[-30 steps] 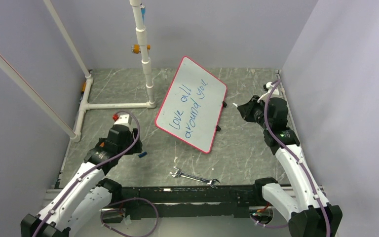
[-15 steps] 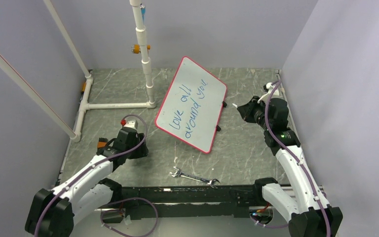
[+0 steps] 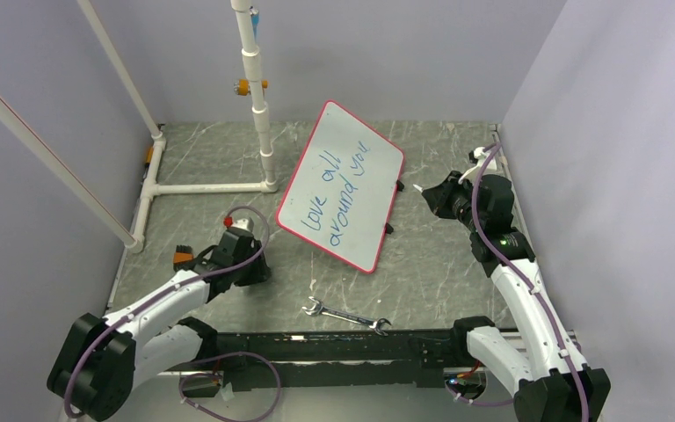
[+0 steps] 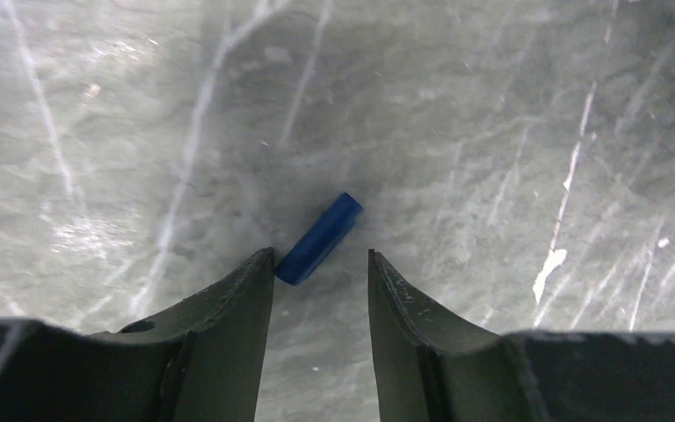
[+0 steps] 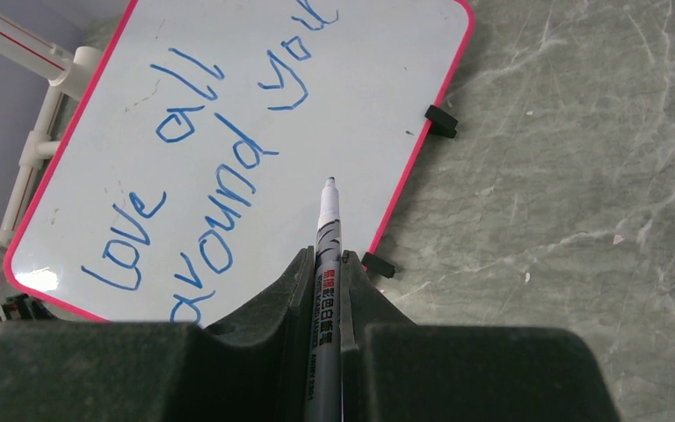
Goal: Write a sentence on the whiteboard
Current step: Pick up the pen cap from the center of the board.
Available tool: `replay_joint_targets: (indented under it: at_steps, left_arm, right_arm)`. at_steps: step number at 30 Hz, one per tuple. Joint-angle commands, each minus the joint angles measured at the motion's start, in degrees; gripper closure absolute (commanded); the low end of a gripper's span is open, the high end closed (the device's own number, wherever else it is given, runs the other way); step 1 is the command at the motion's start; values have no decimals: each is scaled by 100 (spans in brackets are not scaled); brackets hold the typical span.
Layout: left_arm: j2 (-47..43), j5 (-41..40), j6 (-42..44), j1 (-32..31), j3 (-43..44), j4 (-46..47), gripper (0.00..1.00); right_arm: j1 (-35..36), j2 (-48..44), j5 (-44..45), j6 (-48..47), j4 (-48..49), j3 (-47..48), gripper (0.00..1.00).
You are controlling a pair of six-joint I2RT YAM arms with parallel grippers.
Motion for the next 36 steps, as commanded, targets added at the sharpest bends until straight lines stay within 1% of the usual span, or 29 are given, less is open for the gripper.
replay_joint_targets:
  at_steps: [1, 4, 8, 15, 21, 25, 28, 30, 33, 36]
  left_arm:
    - [-132, 231, -554, -424, -125, -70, 54]
    - [-210, 130, -698, -668, -34, -260, 54]
    - [-179, 29, -689, -798, -31, -244, 52]
    - [241, -635, -690, -824, 337, -539, 49]
    - [799, -1031, -527, -836, 809, -859, 52]
    - [1156, -952, -488, -920, 933, -837, 59]
    - [1371, -906, -566, -1060, 968, -803, 68]
    - [1501, -836, -597, -1149, 947, -748, 80]
    - [1661, -756, -626, -1260, 904, -646, 100]
    - [1587, -776, -525, -1334, 970, -703, 100]
  right_arm:
    - [-9, -89, -31, 3, 68, 113, 100]
    - [-8, -109, -32, 23, 72, 104, 100]
    - [-8, -155, -39, 65, 34, 121, 100]
    - [-8, -230, -28, 92, -67, 173, 100]
    - [-8, -297, -10, 79, -90, 201, 100]
    - [-15, -318, -2, 51, -115, 231, 100]
    - [-8, -321, -10, 27, -134, 258, 100]
    - [-8, -306, -27, 34, -128, 258, 100]
    - [-13, -272, -78, 56, -94, 241, 100]
    - [-8, -286, -159, 131, -42, 208, 100]
